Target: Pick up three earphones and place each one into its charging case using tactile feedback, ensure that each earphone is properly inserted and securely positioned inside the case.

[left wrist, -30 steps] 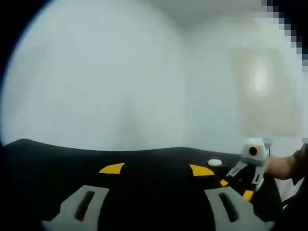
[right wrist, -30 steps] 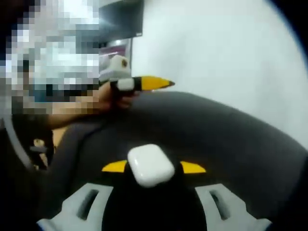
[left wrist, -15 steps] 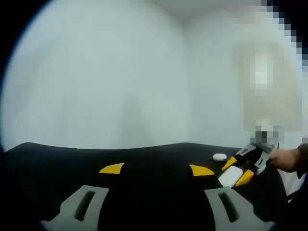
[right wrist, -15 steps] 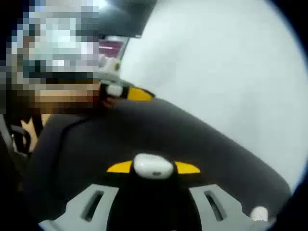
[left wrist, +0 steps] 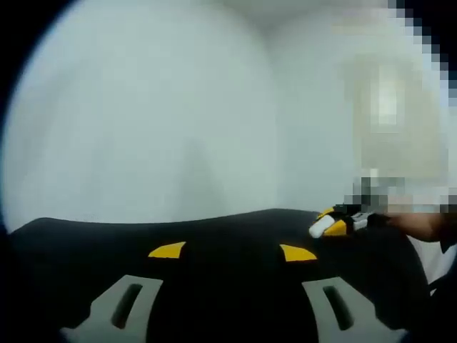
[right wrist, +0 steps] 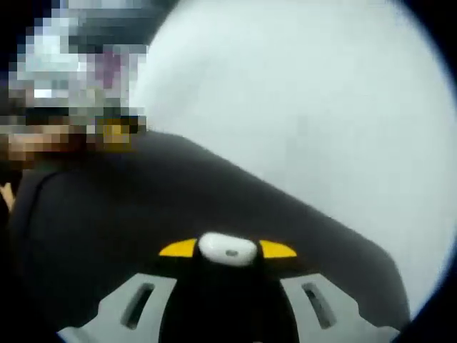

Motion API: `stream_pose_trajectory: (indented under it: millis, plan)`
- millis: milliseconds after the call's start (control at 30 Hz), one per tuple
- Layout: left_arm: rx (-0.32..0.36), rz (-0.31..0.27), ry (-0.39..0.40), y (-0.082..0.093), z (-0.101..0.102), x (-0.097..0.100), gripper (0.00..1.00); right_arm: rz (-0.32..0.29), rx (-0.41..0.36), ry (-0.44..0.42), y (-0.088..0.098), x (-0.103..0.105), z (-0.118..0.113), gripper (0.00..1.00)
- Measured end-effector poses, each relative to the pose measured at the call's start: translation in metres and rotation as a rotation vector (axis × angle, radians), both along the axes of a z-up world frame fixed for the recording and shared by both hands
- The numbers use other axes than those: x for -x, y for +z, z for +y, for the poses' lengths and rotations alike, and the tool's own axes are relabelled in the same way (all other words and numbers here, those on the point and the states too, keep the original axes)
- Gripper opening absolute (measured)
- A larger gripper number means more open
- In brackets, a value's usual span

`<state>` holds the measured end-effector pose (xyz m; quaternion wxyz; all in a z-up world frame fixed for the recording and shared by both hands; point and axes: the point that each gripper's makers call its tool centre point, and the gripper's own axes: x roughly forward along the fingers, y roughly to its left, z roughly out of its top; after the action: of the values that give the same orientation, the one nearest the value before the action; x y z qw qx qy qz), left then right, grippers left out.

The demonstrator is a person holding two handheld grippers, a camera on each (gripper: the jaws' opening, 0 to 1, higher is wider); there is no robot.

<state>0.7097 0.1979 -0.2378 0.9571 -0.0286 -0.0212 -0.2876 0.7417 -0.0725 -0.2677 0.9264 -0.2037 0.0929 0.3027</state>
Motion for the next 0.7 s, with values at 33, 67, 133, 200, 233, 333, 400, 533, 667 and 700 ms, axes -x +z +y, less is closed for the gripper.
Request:
stream_pose_trajectory:
  millis: [33, 67, 133, 200, 233, 333, 400, 533, 667, 700]
  plan:
    - [-0.003, 0.0, 0.0, 0.0, 0.0, 0.0, 0.46, 0.034, -0.02, -0.037, -0.002, -0.008, -0.008, 0.32]
    - [-0.008, 0.0, 0.001, -0.001, -0.001, 0.0, 0.46, 0.049, -0.035, -0.061, -0.003, -0.015, -0.012, 0.32]
    - [-0.016, 0.002, 0.003, -0.002, -0.001, 0.0, 0.46, 0.073, -0.039, -0.088, -0.007, -0.025, -0.017, 0.32]
    - [-0.021, 0.004, 0.004, -0.003, -0.001, -0.001, 0.46, 0.088, -0.034, -0.108, -0.012, -0.033, -0.018, 0.32]
    - [-0.024, 0.005, 0.004, -0.004, -0.001, -0.001, 0.46, 0.092, -0.032, -0.109, -0.013, -0.035, -0.018, 0.32]
    - [-0.034, 0.009, 0.008, -0.005, -0.001, -0.001, 0.46, 0.114, -0.003, -0.121, -0.025, -0.039, -0.015, 0.32]
    - [-0.037, 0.012, 0.01, -0.006, -0.001, -0.001, 0.46, 0.104, 0.002, -0.134, -0.029, -0.042, -0.017, 0.32]
    - [-0.052, 0.019, 0.012, -0.009, -0.001, -0.002, 0.46, 0.181, -0.007, -0.166, -0.04, -0.038, -0.019, 0.32]
    - [-0.082, 0.032, 0.011, -0.016, -0.004, -0.002, 0.46, 0.202, 0.021, -0.152, -0.047, -0.035, -0.016, 0.33]
    - [-0.089, 0.036, 0.014, -0.018, -0.004, -0.002, 0.46, 0.204, 0.013, -0.154, -0.044, -0.034, -0.017, 0.33]
